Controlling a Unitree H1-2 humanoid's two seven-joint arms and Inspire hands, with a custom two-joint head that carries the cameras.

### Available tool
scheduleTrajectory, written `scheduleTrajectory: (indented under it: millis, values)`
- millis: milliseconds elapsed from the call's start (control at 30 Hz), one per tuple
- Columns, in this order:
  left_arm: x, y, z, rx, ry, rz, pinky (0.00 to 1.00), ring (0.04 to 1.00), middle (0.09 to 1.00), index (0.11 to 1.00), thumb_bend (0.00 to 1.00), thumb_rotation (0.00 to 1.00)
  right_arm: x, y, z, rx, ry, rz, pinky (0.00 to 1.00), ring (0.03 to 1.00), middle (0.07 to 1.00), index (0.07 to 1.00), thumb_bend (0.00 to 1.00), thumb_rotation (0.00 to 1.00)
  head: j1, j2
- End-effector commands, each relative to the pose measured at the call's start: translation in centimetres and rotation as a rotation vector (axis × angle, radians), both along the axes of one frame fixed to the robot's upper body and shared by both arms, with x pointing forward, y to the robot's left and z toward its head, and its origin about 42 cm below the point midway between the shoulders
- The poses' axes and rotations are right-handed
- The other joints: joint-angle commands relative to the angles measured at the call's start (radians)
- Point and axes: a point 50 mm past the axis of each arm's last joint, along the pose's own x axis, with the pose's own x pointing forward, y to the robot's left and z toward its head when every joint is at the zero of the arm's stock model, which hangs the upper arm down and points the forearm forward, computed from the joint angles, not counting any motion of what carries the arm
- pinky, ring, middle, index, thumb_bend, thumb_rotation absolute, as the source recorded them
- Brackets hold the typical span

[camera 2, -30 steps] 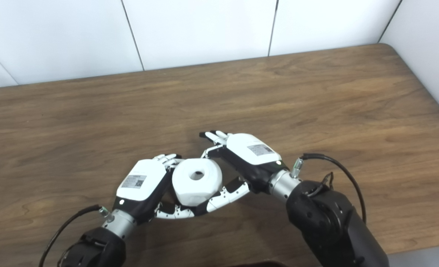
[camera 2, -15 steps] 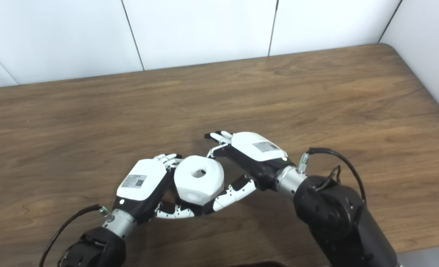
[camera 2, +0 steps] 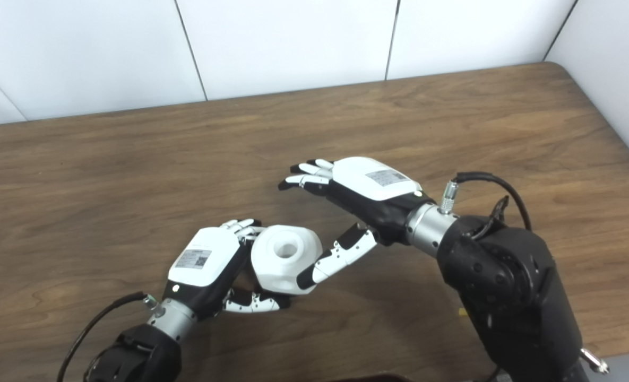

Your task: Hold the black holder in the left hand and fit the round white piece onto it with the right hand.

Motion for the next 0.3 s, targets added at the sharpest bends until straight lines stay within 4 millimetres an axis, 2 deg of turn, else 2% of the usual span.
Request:
scheduleTrajectory:
  millis: [0, 267]
  values:
    - [-0.07, -0.09, -0.65, 0.045, 0.030, -0.002, 0.89, 0.885, 0.792, 0.486, 0.52, 0.05, -0.18, 0.02, 1.38, 0.007, -0.064, -0.002, 1.00, 1.000, 0.958, 0.877, 1.00, 0.57, 0.000, 0.000]
    - [0.02, -0.01, -0.64, 0.045, 0.033, 0.001, 0.89, 0.884, 0.792, 0.487, 0.52, 0.05, 0.25, -0.24, 1.31, 0.007, -0.059, -0.018, 1.00, 1.000, 0.958, 0.888, 1.00, 0.59, 0.001, -0.002]
